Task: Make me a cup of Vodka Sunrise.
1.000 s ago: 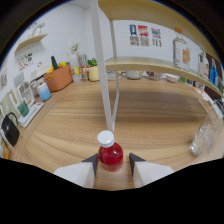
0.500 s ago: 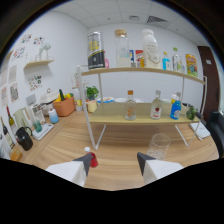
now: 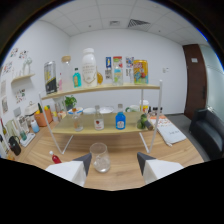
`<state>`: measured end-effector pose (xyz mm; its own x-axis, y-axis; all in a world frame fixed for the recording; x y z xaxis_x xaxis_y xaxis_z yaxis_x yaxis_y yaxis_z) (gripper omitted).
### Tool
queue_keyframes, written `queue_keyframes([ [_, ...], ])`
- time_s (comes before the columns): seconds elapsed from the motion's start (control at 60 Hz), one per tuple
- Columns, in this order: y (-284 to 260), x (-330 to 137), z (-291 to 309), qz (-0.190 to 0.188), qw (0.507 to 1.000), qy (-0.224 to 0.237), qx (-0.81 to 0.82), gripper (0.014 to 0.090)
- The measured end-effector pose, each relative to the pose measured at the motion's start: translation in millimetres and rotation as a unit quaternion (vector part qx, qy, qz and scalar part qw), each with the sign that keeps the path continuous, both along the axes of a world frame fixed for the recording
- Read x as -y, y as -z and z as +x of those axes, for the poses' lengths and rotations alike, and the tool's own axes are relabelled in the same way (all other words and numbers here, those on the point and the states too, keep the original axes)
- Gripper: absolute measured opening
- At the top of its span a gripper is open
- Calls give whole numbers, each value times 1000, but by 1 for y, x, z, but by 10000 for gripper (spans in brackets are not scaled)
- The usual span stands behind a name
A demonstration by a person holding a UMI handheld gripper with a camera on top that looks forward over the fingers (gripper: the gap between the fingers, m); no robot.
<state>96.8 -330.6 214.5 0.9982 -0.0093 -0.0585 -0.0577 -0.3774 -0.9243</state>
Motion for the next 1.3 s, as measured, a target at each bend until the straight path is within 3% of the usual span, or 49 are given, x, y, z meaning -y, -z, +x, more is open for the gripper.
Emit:
queue_keyframes([
  [0.3, -158, -117, 81, 116, 993, 8, -24, 856],
  [0.517, -185, -198, 110, 133, 991, -7, -29, 845],
  [0.633, -183, -226, 108, 131, 990, -29, -39, 765],
  [0.7, -177, -235, 106, 125, 991, -41, -35, 718],
  [0.783, -174, -240, 105, 121, 991, -55, -30, 554],
  [1.05, -172, -239, 103, 108, 993, -53, 13, 520],
  [1.3, -214, -190, 98, 156, 987, -43, 21, 520],
])
